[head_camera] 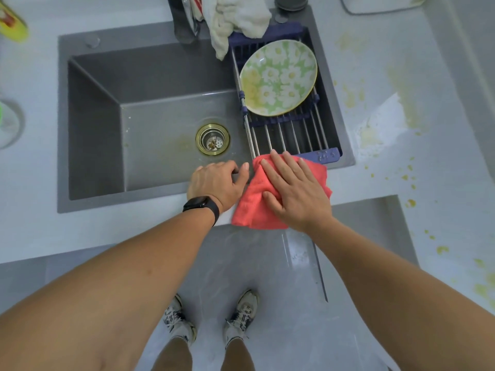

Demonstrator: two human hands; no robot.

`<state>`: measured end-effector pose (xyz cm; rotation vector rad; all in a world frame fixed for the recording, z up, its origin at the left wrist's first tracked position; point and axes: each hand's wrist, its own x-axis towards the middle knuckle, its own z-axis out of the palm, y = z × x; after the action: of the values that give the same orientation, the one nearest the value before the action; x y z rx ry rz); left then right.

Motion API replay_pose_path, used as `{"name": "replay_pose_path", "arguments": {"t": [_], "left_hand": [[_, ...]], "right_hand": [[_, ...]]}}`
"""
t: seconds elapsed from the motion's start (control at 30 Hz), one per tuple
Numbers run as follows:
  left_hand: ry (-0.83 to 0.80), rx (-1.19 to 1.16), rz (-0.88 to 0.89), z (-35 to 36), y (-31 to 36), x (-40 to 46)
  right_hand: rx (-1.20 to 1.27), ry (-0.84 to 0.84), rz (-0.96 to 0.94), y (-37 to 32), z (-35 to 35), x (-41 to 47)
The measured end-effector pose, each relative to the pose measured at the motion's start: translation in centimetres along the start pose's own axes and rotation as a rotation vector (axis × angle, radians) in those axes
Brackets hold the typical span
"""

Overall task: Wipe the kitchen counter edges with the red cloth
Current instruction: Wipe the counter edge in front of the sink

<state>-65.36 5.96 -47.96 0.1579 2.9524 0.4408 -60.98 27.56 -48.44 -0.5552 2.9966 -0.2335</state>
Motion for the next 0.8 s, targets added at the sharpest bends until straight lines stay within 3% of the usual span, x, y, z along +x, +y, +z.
{"name": "replay_pose_path", "arguments": {"t": [0.43,0.6,0.8], "left_hand": [[0.024,0.047,0.003,0.1,0.0,0.1],[0.01,0.061,0.024,0.2,0.0,0.0],[0.005,0.066,0.026,-0.3,0.1,-0.1]], "right_hand": [[0.026,0.052,0.056,0.8,-0.8,4.6],[-0.027,-0.022,0.067,1.4,-1.4,6.2],[0.047,0.09,0.078,0.9,-0.5,4.7]]}}
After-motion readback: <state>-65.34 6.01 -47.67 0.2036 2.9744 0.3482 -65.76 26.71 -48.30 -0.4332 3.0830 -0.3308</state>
